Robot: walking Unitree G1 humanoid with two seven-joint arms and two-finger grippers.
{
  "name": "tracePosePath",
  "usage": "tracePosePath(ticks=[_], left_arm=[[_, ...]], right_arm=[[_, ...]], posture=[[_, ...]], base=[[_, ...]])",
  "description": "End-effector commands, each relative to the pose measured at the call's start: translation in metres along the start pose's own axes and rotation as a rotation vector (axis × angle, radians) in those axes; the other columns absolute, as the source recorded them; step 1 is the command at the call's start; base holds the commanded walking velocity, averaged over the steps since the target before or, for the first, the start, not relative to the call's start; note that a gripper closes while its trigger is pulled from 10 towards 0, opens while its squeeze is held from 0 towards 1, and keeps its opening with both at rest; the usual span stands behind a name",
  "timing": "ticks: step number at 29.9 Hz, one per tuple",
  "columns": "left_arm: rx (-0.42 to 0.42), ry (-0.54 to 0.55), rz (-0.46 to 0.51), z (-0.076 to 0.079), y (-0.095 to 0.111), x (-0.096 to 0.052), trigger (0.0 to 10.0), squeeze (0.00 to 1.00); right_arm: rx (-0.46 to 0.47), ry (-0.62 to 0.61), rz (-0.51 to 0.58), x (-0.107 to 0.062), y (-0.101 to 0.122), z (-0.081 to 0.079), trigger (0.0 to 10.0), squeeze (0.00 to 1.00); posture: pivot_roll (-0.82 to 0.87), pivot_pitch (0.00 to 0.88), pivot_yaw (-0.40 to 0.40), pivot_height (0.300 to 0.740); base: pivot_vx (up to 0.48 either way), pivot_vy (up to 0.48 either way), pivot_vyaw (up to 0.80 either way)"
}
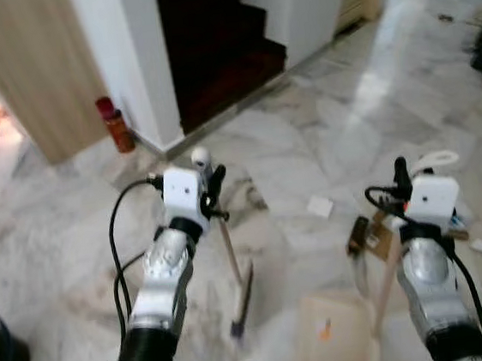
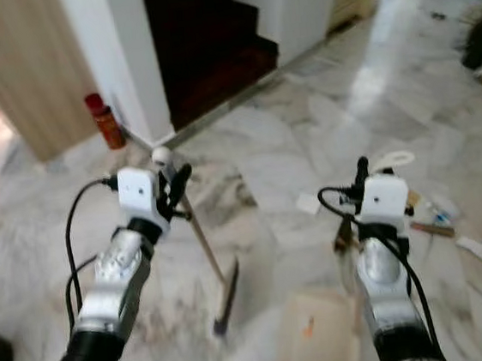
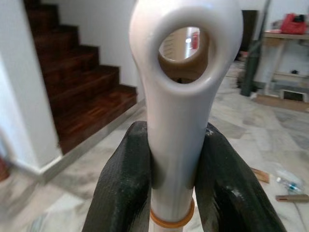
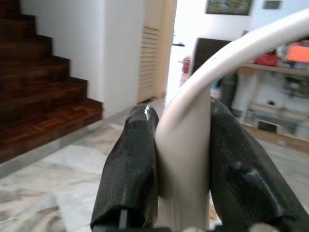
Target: Sweep floor
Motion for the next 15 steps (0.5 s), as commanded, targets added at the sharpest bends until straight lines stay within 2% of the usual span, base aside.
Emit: tracePosePath(ticks=[1,15], left_arm=[[0.024,-0.01,0.03,0.0022,0.0064,0.0029,10.0,0.0],[0.022,-0.009,0.035,0.0008,0.0075,0.0032,10.0,0.0]], right_arm=[[0.012,-0.018,0.011,0.0016,0.0034,0.0039,10.0,0.0],[0.014,-0.021,0.011,0.0036,0.0044,0.0042,10.0,0.0]], posture=[[0.07,0.056,0.014,0.74],[0.07,0.071,0.012,0.74]], base=[[0.0,0.0,-0.8],[0.0,0.0,-0.8]])
Point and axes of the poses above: a point about 5 cm out from each wrist's last joint towards the gripper, its own x axis pointing out of the wrist towards the gripper, its own y axis along the axis of the wrist's last joint, z = x × y, the point moved 1 cm from there along x, pointing out of the wrist towards the gripper, and after that the axes turned 5 degrees about -x, right-handed, at the moved point
